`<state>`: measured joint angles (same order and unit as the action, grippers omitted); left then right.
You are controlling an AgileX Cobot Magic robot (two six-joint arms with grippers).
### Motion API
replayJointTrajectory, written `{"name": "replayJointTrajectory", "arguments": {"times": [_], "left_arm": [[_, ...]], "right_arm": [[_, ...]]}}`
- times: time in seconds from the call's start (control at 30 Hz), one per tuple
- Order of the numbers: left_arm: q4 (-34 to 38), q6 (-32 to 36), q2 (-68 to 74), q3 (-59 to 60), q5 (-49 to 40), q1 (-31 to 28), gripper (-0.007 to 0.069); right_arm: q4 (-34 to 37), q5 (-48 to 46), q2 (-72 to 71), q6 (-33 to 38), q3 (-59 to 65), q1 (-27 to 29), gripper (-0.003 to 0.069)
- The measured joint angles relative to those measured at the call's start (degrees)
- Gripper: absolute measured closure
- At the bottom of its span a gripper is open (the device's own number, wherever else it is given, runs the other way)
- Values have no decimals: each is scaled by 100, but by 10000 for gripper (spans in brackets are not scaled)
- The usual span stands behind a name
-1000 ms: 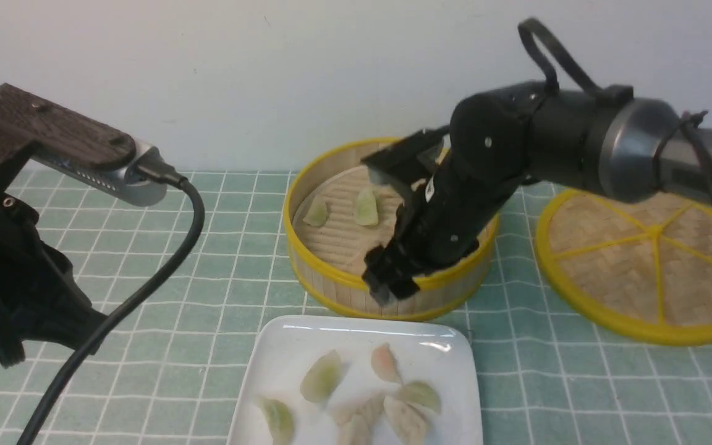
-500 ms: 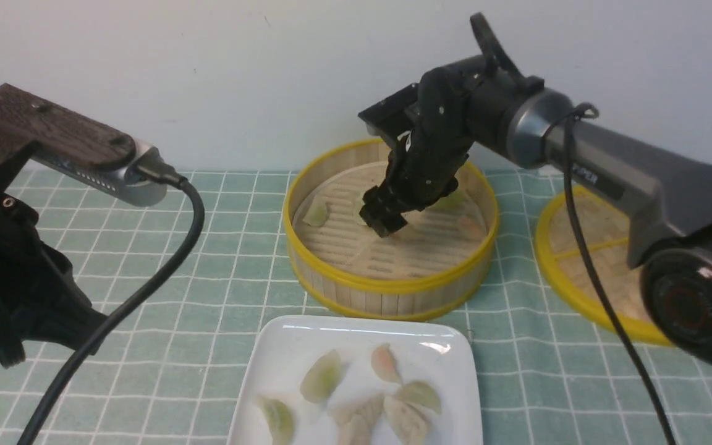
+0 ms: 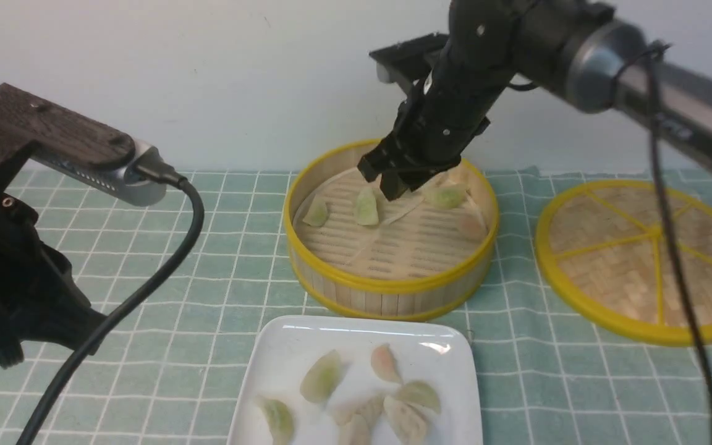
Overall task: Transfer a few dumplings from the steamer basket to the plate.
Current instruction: Use the right arm to put the dumpling into the plate
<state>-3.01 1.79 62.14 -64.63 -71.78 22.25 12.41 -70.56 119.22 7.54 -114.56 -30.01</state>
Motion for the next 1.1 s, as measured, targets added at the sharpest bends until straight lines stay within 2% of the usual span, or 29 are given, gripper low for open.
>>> {"name": "replayJointTrajectory", "arguments": {"times": [0.1, 0.27, 0.37, 0.5, 0.6, 0.63, 0.67, 0.77, 0.83, 0.87, 0.9, 0.97, 1.03, 1.1], "left_arm": [[0, 0, 0, 0, 0, 0, 631], [5, 0, 0, 0, 0, 0, 631], [-1, 0, 0, 0, 0, 0, 631], [0, 0, 0, 0, 0, 0, 631], [0, 0, 0, 0, 0, 0, 631], [0, 0, 0, 0, 0, 0, 631], [0, 0, 0, 0, 0, 0, 631], [0, 0, 0, 0, 0, 0, 631], [0, 0, 0, 0, 0, 0, 631], [0, 0, 0, 0, 0, 0, 631], [0, 0, 0, 0, 0, 0, 631], [0, 6, 0, 0, 0, 0, 631], [0, 30, 0, 0, 0, 0, 631], [0, 50, 0, 0, 0, 0, 631]], "right_arm": [[357, 0, -676, 64, 1101, -338, 473], [490, 58, -794, 99, 2314, -1127, 473], [391, 329, -621, 105, 2527, -1370, 473], [304, 816, -416, 99, 2547, -1429, 451], [96, 1083, -360, 42, 2573, -1429, 312], [85, 1082, -360, 35, 2573, -1429, 303], [5, 1060, -360, 34, 2547, -1429, 232], [-102, 689, -360, -15, 2337, -1429, 176], [-145, 418, -430, -131, 2179, -1429, 198], [-169, 265, -572, -247, 2087, -1429, 270], [-182, 235, -632, -272, 2079, -1429, 283], [-299, 117, -1159, -391, 2051, -1429, 466], [-523, 33, -1920, -645, 2051, -1429, 611], [-672, 18, -2280, -839, 2064, -1429, 641]]}}
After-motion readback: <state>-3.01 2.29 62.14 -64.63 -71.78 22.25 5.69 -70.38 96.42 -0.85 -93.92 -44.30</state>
